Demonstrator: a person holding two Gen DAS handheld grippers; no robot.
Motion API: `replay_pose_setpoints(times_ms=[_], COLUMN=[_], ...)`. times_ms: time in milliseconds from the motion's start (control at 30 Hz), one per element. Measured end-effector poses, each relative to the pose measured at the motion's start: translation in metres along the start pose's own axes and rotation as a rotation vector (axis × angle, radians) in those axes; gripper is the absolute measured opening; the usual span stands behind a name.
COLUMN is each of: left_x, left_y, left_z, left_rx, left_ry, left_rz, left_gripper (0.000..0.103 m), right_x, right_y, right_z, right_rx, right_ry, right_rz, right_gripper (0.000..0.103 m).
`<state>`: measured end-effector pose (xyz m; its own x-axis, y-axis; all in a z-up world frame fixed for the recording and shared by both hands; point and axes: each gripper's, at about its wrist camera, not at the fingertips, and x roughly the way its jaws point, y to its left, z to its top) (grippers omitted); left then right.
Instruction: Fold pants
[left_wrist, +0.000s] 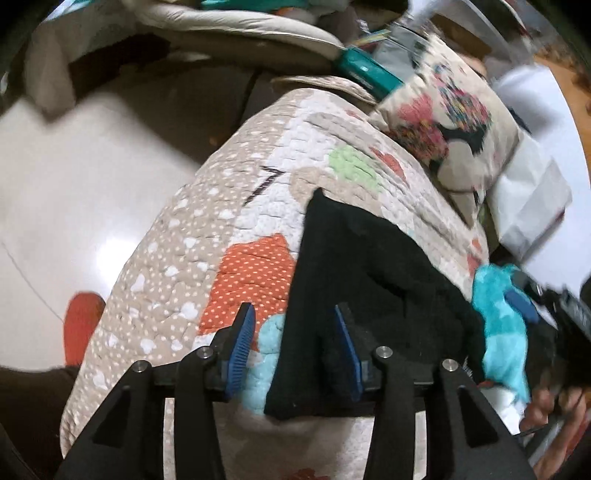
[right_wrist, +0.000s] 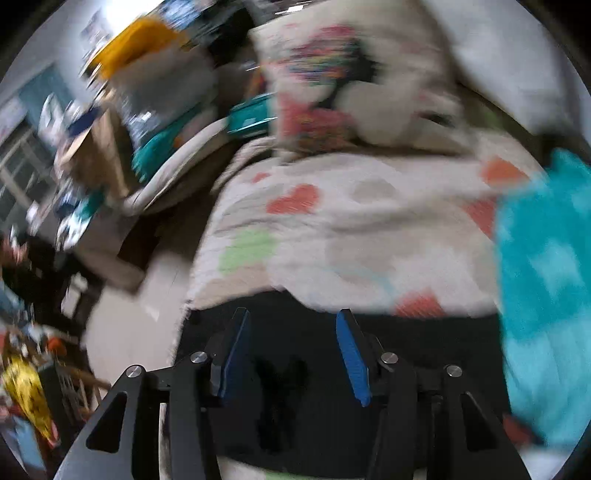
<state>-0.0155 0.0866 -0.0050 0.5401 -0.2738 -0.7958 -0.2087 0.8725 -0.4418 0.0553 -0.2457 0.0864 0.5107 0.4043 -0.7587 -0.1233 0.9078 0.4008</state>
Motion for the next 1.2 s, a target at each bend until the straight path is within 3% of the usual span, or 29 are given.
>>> replay_pose_setpoints(times_ms=[167, 267, 367, 433, 567, 667, 767, 833, 1000, 1200], left_x=[0.019, 0.011, -0.004, -0.018, -0.055, -0.074, -0.075, -0.065, -0.012, 0.073], left_y=[-0.04, -0.048, -0.054, -0.064, -0.102, -0.142, -0.185, -0.205, -0.246, -0.293], left_z=[-0.011, -0.019, -0.026, -0.033, -0.05, -0.049, -0.04, -0.031, -0.009, -0.002], left_rx=[0.157, 0.214, 0.225, 0.251, 0.367, 0.387, 0.442, 0.462, 0.527, 0.695], left_ry=[-0.002, -0.042, -0.032, -0.03, -0.099, -0.112, -0.122, -0.124, -0.014, 0.113], left_rz=[0.036, 0.066, 0.09, 0.094, 0.177, 0.192, 0.145, 0.114, 0.017, -0.062], left_gripper=[0.044, 0.044, 0.044, 0.044, 0.044, 0.045, 0.059, 0.059, 0.059, 0.059], right_x=[-0.032, -0.035, -0.036, -0.039, -0.06, -0.073, -0.074, -0.072, -0.063, -0.046], right_y=[-0.061, -0.085, -0.099, -0.101, -0.095, -0.093, -0.097, -0.107, -0.125, -0.139], right_z=[-0.076, -0.109, -0.128, -0.129, -0.126, -0.134, -0.145, -0.153, -0.162, -0.165], right_rx=[0.263, 0.43, 0.552, 0.578, 0.564, 0.562, 0.56, 0.607, 0.684, 0.712], right_ry=[-0.025, -0.014, -0.009, -0.026, -0.09, -0.118, -0.098, -0.076, -0.095, -0.097], right_rz=[0.048, 0.12, 0.18, 0.209, 0.242, 0.253, 0.241, 0.241, 0.209, 0.099], right_gripper=[0.053, 0.054, 0.055, 0.055, 0.055, 0.063, 0.064, 0.064, 0.064, 0.064])
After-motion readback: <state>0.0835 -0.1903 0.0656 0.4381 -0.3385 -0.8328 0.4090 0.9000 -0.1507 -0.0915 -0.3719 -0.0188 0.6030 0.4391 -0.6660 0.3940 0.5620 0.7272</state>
